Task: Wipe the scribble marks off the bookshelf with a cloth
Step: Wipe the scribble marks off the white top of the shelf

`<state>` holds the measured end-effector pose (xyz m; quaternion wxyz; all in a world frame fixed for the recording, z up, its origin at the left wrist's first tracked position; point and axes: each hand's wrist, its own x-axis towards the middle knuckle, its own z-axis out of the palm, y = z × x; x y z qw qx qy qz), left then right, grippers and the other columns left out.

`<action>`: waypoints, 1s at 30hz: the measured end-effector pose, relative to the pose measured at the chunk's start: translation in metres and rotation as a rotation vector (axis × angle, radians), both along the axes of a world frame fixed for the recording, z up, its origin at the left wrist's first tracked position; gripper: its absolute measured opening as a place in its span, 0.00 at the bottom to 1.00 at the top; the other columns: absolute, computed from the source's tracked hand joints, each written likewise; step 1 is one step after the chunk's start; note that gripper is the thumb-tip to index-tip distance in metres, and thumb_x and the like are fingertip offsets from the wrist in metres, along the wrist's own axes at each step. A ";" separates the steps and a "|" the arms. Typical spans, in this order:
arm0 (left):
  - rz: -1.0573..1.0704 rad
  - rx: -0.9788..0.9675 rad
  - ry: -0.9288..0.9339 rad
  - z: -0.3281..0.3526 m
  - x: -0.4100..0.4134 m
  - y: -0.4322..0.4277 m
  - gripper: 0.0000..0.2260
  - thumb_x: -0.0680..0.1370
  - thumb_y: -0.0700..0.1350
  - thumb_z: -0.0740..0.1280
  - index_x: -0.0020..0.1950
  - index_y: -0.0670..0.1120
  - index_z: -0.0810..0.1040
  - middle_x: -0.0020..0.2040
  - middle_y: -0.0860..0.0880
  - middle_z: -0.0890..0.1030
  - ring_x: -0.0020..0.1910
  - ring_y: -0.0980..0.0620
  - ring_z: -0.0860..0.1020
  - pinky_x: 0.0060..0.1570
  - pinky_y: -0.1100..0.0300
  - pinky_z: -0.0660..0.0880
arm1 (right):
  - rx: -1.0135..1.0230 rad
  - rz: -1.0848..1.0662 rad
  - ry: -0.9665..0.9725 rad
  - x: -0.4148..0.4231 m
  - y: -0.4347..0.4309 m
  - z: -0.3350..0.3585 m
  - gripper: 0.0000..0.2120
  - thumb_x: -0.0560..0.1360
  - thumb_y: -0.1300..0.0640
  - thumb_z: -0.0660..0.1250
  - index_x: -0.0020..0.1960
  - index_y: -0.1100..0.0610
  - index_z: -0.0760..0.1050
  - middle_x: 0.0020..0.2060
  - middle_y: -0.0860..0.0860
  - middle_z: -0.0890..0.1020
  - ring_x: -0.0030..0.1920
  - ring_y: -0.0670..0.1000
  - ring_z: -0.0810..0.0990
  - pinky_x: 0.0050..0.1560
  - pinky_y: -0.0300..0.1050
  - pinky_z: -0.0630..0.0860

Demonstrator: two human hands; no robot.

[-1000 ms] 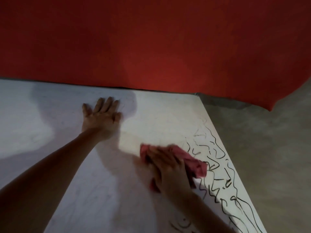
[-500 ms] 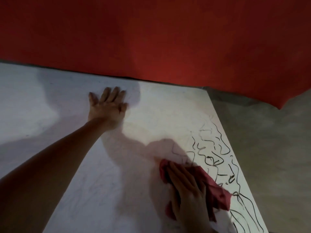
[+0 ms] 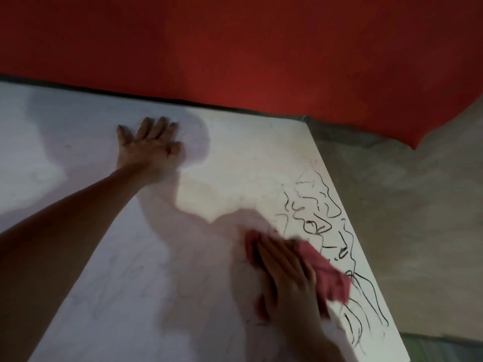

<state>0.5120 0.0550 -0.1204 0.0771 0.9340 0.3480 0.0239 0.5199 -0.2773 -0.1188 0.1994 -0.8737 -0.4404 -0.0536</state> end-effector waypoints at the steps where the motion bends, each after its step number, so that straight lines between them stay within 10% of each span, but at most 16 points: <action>1: -0.005 -0.003 -0.015 0.000 -0.001 -0.001 0.24 0.81 0.55 0.47 0.78 0.54 0.51 0.79 0.53 0.50 0.77 0.53 0.48 0.71 0.39 0.45 | 0.008 0.012 0.005 -0.013 -0.019 -0.001 0.17 0.80 0.49 0.52 0.64 0.50 0.72 0.63 0.46 0.76 0.64 0.45 0.72 0.64 0.40 0.61; 11: 0.007 -0.023 -0.302 0.015 -0.024 -0.043 0.23 0.82 0.43 0.55 0.78 0.46 0.56 0.78 0.49 0.56 0.78 0.50 0.50 0.72 0.40 0.39 | -0.139 -0.187 0.127 0.082 0.071 0.016 0.25 0.77 0.49 0.49 0.72 0.50 0.68 0.71 0.46 0.69 0.72 0.49 0.64 0.68 0.48 0.55; 16: -0.049 -0.040 -0.058 0.022 -0.041 -0.091 0.26 0.83 0.53 0.48 0.79 0.50 0.44 0.79 0.52 0.45 0.78 0.51 0.41 0.69 0.34 0.39 | -0.081 -0.113 -0.002 0.010 -0.020 0.004 0.22 0.71 0.53 0.57 0.61 0.53 0.79 0.59 0.47 0.81 0.60 0.49 0.76 0.56 0.47 0.72; 19: -0.052 -0.063 0.025 0.014 -0.047 -0.106 0.26 0.83 0.55 0.46 0.79 0.49 0.45 0.79 0.51 0.45 0.78 0.50 0.43 0.70 0.33 0.44 | 0.002 -0.082 0.007 -0.026 -0.061 -0.002 0.20 0.71 0.55 0.58 0.58 0.55 0.81 0.58 0.48 0.81 0.61 0.47 0.72 0.55 0.43 0.66; 25: -0.045 -0.021 0.065 0.005 -0.046 -0.109 0.26 0.83 0.55 0.44 0.79 0.49 0.46 0.79 0.52 0.45 0.78 0.50 0.43 0.70 0.34 0.44 | -0.055 -0.172 -0.019 0.035 0.013 0.011 0.22 0.70 0.53 0.56 0.57 0.53 0.81 0.54 0.49 0.83 0.53 0.51 0.82 0.54 0.51 0.73; 30: -0.029 -0.040 0.086 0.005 -0.046 -0.109 0.26 0.82 0.56 0.43 0.79 0.50 0.45 0.79 0.53 0.44 0.78 0.52 0.42 0.70 0.35 0.41 | -0.166 -0.223 0.122 0.060 0.064 0.017 0.22 0.79 0.55 0.58 0.73 0.51 0.65 0.73 0.46 0.66 0.72 0.49 0.63 0.69 0.50 0.55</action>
